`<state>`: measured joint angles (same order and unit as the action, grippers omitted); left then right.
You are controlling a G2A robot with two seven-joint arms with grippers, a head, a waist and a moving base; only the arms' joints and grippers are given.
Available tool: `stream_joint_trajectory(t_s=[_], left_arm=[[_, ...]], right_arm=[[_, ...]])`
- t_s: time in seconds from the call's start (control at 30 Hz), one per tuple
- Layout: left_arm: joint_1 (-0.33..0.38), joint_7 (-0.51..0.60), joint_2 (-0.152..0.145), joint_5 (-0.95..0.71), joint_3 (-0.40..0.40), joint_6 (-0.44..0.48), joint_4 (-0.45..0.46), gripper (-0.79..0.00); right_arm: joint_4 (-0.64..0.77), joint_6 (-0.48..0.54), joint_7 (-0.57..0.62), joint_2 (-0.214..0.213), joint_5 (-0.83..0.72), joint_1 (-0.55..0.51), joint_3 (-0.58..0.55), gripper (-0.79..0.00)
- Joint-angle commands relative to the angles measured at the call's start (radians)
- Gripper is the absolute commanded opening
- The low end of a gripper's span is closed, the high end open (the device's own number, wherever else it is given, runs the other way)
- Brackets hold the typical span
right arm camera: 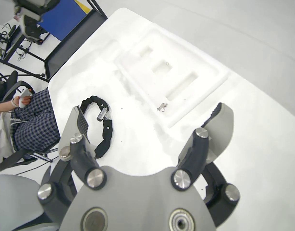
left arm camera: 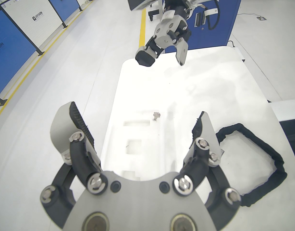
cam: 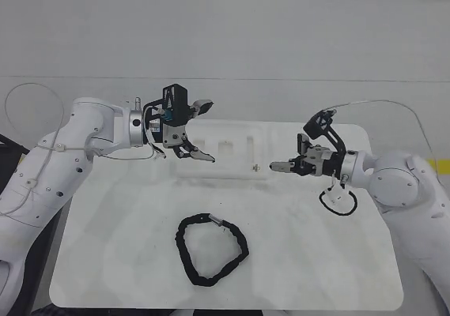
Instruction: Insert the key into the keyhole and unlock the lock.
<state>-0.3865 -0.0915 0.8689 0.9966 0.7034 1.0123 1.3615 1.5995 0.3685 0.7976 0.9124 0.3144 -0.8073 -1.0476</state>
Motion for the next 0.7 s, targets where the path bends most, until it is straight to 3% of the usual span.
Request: stream_joint_trajectory(t_s=[0.0, 0.33, 0.67], left_arm=[[0.000, 0.000, 0.000, 0.000, 0.000, 0.000, 0.000, 0.000], [0.000, 0.000, 0.000, 0.000, 0.000, 0.000, 0.000, 0.000], [0.000, 0.000, 0.000, 0.000, 0.000, 0.000, 0.000, 0.000]], right_arm=[[-0.008, -0.101, 0.035, 0.014, -0.018, 0.024, 0.048, 0.000], [-0.089, -0.234, 0.036, 0.076, -0.030, 0.107, 0.202, 0.000], [-0.158, -0.197, -0.028, 0.111, -0.045, 0.136, 0.258, 0.000]])
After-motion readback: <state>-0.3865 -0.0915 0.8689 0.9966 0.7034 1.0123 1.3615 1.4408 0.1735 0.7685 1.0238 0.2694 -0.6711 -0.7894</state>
